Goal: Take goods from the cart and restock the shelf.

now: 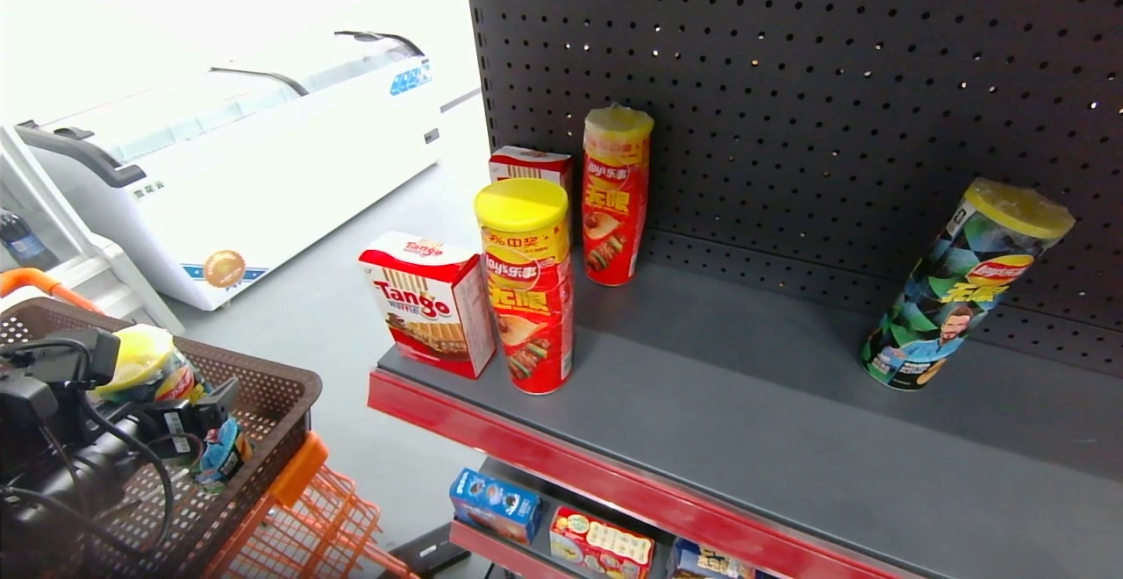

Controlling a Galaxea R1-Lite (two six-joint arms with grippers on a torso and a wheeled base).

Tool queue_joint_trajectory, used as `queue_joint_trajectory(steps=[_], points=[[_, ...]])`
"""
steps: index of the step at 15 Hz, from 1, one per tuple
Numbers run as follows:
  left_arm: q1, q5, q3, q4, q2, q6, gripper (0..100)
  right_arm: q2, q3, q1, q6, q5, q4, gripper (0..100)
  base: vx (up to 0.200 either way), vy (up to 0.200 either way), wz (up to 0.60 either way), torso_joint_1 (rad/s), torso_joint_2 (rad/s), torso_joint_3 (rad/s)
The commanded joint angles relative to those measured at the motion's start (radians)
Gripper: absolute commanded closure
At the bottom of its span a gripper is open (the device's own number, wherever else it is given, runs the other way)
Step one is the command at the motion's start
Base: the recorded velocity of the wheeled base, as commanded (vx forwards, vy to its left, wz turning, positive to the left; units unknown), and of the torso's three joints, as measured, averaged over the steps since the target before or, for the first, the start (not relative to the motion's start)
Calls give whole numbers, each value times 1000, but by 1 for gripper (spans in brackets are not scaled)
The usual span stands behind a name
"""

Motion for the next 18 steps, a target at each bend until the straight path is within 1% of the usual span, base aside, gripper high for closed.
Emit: queue_joint_trajectory(steps=[1, 2, 4, 6, 8, 9, 10, 11, 12, 13, 14, 15, 16, 18], points=[[-4, 0, -34, -8, 59, -6, 0, 0, 0, 0, -1, -1, -1, 0, 0, 0, 0, 0, 0, 0], [-4, 0, -49, -9, 65, -7, 100, 0, 0, 0, -1, -1, -1, 0, 0, 0, 0, 0, 0, 0], [-7, -1, -84, 1, 70, 0, 100, 0, 0, 0, -1, -1, -1, 0, 0, 0, 0, 0, 0, 0], [-13, -1, -84, 3, 68, 16, 100, 0, 0, 0, -1, -1, -1, 0, 0, 0, 0, 0, 0, 0], [-28, -1, -84, 3, 64, 19, 100, 0, 0, 0, -1, 1, 1, 0, 0, 0, 0, 0, 0, 0], [-33, -4, -89, 6, 32, 36, 100, 0, 0, 0, -1, -1, -1, 0, 0, 0, 0, 0, 0, 0], [-34, -18, -101, 35, -22, 42, 100, 0, 0, 0, -1, 1, -1, 0, 0, 0, 0, 0, 0, 0], [-34, -46, -113, 104, -74, 46, 100, 0, 0, 0, -1, 1, -1, 0, 0, 0, 0, 0, 0, 0], [-34, -64, -118, 150, -113, 53, 100, 0, 0, 0, -1, -1, 1, 0, 0, 0, 0, 0, 0, 0], [-34, -116, -126, 268, -215, 54, 100, 0, 0, 0, -1, -1, 1, 0, 0, 0, 0, 0, 0, 0], [-33, -146, -136, 331, -268, 53, 100, 0, 0, 0, -1, -1, -1, 0, 0, 0, 0, 0, 0, 0], [-33, -175, -153, 417, -332, 53, 100, 0, 0, 0, -1, 1, -1, 0, 0, 0, 0, 0, 0, 0], [-34, -187, -193, 543, -439, 54, 100, 0, 0, 0, -1, -1, -1, 0, 0, 0, 0, 0, 0, 0], [-36, -190, -287, 589, -501, 51, 100, 0, 0, 0, -1, 1, -1, 0, 0, 0, 0, 0, 0, 0]])
